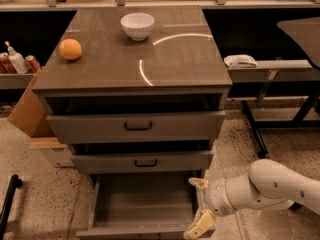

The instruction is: Close bottom drawer

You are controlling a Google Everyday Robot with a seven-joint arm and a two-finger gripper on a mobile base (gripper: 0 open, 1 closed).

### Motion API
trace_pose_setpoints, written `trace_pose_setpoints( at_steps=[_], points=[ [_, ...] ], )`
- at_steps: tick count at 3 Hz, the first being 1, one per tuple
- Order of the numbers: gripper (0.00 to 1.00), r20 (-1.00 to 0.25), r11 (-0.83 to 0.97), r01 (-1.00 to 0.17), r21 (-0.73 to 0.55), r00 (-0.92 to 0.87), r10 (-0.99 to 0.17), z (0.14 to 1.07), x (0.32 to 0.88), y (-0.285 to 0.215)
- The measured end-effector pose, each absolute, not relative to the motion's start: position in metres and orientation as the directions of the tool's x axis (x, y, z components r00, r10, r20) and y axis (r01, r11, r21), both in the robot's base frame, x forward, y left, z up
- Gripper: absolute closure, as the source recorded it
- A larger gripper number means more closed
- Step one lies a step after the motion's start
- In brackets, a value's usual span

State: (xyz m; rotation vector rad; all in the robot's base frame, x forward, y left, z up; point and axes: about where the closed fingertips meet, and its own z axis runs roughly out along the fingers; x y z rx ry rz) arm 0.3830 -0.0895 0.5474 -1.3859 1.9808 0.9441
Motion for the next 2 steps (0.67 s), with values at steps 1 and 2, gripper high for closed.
trace_pose_setpoints(
  at_steps=[1, 2],
  points=[
    [0.00, -0.787, 0.153, -0.963, 0.220, -0.268, -0.556, 0.4997, 0.3843, -0.0942],
    [0.00, -0.787, 0.152, -0.963, 0.220, -0.268, -0.556, 0.4996, 0.3843, -0.0941]
  ],
)
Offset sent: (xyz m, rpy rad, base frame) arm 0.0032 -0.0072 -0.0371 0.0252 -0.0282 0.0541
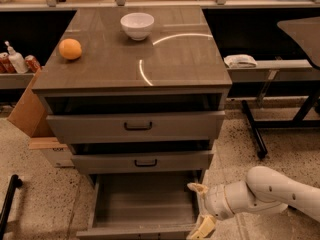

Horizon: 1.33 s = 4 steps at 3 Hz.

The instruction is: Close bottom drawer

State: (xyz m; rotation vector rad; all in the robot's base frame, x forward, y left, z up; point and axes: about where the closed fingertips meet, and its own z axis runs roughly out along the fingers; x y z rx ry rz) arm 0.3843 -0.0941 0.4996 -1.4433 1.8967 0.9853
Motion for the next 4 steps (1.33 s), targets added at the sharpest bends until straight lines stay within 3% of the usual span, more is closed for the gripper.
trace_pose_setpoints(
  at_steps=[4],
  points=[
    [0.00, -0.746, 0.026, -0.972, 0.233, -0.196, -0.637, 0.405, 0.370, -0.106]
  ],
)
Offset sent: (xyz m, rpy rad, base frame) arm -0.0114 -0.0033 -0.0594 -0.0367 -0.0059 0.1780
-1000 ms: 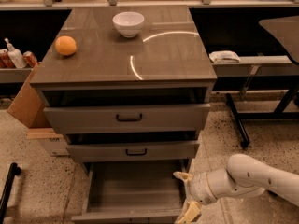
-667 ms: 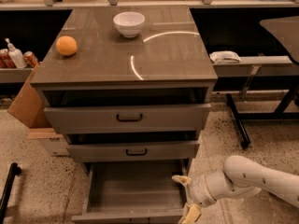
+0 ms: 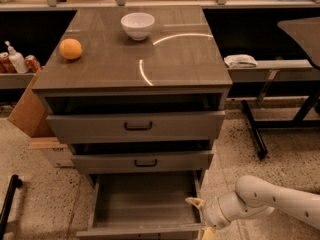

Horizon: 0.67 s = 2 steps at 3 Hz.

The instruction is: Close bottom drawer

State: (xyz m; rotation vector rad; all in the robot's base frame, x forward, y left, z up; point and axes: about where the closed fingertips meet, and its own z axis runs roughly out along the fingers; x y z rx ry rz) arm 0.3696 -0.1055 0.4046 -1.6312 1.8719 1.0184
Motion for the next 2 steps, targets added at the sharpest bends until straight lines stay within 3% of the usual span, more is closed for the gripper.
trace_pose_setpoints(
  at_steps=[2],
  points=[
    [0.00, -0.749, 0.041, -0.964, 0.263, -0.230, -0.621, 0.3615, 0.3679, -0.1142]
  ],
)
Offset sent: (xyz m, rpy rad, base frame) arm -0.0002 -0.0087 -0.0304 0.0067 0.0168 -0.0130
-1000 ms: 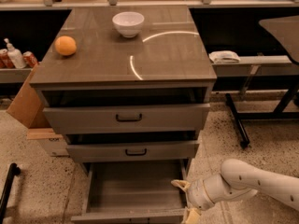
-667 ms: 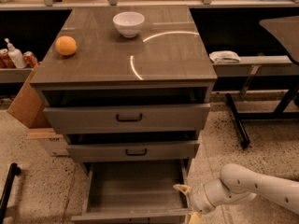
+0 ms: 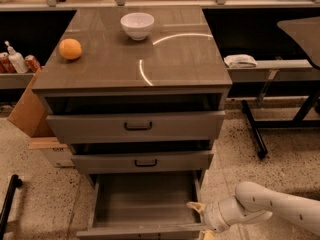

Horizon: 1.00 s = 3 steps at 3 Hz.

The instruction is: Close bottom drawer

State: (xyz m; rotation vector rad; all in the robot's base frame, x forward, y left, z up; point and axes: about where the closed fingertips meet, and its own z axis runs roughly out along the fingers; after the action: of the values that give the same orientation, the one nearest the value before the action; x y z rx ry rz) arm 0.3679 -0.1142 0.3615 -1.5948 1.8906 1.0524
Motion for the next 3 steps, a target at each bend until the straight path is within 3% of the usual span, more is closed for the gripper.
trace_pose_setpoints(
  at_steps=[2, 3],
  points=[
    [0.00, -0.771, -0.001, -0.965, 0.263, -0.210, -0.601, 0.312, 0.361, -0.114],
    [0.18, -0.790, -0.013, -0.967, 0.255, -0.200, -0.579, 0.288, 0.355, -0.119]
  ],
)
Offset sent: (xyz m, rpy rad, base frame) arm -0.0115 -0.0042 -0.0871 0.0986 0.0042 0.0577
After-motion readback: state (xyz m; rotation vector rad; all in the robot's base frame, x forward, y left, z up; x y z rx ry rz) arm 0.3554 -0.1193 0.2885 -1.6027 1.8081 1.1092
